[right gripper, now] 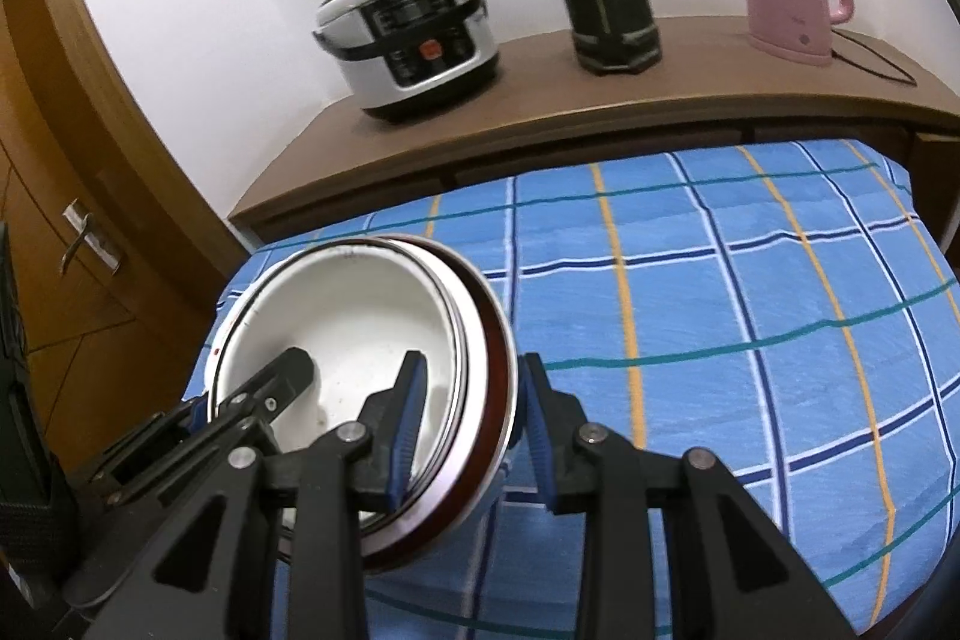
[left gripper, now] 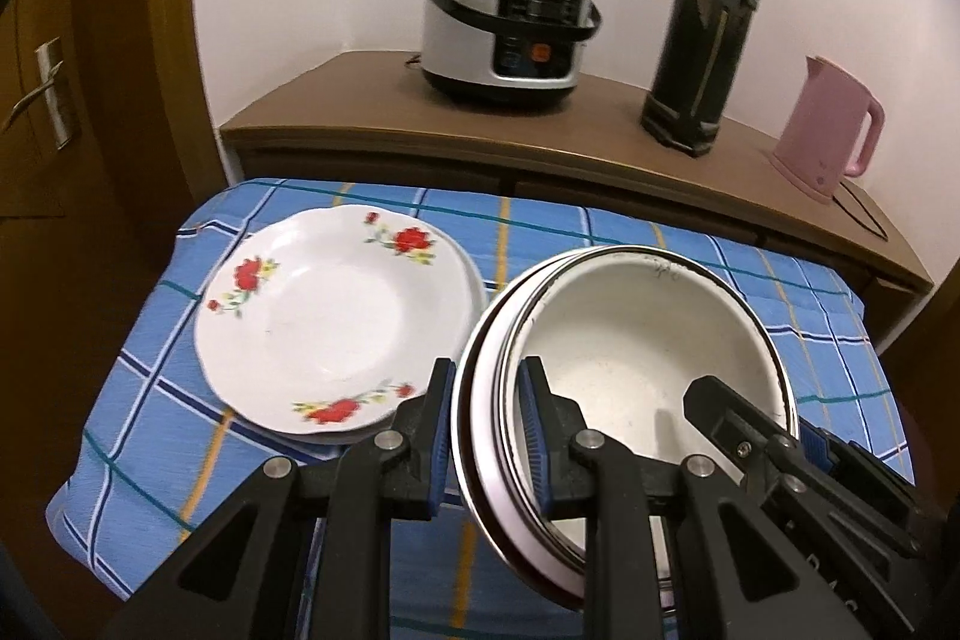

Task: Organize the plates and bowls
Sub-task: 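Lift the nested bowls with both grippers and carry them toward the red-rose plates, then lower the nested bowls onto the red-rose plate stack with both grippers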

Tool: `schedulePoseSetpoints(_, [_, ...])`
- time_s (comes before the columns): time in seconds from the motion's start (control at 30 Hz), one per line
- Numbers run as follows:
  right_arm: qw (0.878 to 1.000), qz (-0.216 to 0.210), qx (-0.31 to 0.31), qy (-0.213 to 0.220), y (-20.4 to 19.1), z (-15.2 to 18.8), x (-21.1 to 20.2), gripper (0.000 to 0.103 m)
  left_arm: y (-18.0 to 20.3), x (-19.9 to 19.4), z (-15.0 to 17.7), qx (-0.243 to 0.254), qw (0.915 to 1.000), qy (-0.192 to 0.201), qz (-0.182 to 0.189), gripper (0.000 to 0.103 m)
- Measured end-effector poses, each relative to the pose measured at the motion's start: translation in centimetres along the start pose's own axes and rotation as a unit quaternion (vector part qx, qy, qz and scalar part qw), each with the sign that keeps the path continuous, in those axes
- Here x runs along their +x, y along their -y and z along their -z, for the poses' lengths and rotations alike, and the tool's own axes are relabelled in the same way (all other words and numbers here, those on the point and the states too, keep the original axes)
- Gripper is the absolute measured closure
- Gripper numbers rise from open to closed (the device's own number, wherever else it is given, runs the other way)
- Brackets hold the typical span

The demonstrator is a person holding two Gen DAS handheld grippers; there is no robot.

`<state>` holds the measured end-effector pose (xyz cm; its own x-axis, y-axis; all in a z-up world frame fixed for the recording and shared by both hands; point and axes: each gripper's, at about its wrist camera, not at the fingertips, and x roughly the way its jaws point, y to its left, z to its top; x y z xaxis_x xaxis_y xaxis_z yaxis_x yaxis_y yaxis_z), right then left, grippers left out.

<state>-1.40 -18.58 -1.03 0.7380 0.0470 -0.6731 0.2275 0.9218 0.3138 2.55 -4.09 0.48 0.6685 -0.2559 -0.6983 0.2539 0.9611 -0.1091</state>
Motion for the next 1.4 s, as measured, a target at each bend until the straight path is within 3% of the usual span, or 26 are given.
schedulePoseSetpoints(0.7, [0.997, -0.049, -0.052, -0.016, -8.4, -1.3, 3.7, 0.072, -8.3, -0.3, -1.9, -0.058, 0.9969, 0.018, -0.05, 0.079])
schedulePoseSetpoints(1.4, [0.996, -0.062, -0.065, -0.028, -11.3, -3.6, 7.2, 0.072, -10.9, 1.8, -4.7, -0.078, 0.9949, 0.016, -0.062, 0.079])
